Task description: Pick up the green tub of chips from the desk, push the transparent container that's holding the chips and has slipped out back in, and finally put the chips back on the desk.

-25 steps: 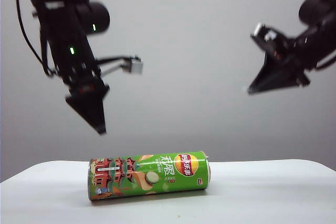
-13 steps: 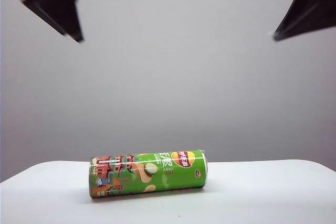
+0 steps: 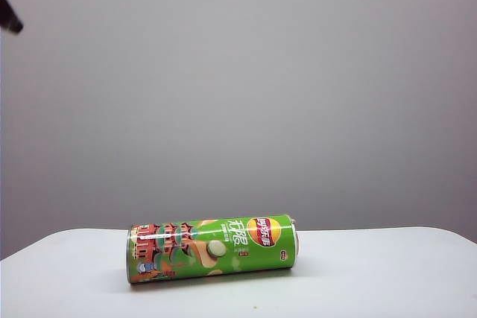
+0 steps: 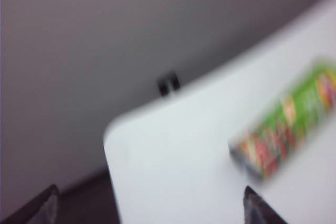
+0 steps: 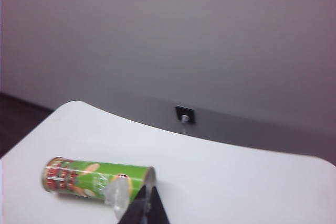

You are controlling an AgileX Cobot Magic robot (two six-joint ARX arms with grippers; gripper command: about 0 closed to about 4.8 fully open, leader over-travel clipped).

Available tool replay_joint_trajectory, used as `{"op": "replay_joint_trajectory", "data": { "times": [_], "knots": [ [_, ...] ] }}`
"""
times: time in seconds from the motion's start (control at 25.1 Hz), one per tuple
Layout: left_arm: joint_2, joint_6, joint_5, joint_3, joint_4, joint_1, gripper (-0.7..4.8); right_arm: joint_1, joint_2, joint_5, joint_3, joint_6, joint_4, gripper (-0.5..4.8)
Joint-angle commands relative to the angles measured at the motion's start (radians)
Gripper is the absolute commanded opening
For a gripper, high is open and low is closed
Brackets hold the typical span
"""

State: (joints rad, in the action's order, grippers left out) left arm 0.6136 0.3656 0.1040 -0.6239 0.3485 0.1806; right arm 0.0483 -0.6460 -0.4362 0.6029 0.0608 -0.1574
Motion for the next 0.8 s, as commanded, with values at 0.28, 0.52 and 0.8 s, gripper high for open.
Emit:
{"op": "replay_joint_trajectory", "data": {
  "times": [0.28, 0.52, 0.8],
  "knots": [
    [-0.374, -0.219, -0.065, 0.286, -0.272, 0.001, 4.79, 0.004, 0.300, 0.134, -0.277, 0.105, 0.207, -0.09],
    [-0.539, -0.317, -0.153, 0.428, -0.301, 0.001, 4.61, 0.008, 0.525, 0.238, -0.449, 0.176, 0.227, -0.09],
    [-0.568, -0.332, -0.116, 0.618, -0.438, 0.001, 4.50, 0.010, 0.643, 0.285, -0.602, 0.198, 0.175, -0.08]
  ]
}}
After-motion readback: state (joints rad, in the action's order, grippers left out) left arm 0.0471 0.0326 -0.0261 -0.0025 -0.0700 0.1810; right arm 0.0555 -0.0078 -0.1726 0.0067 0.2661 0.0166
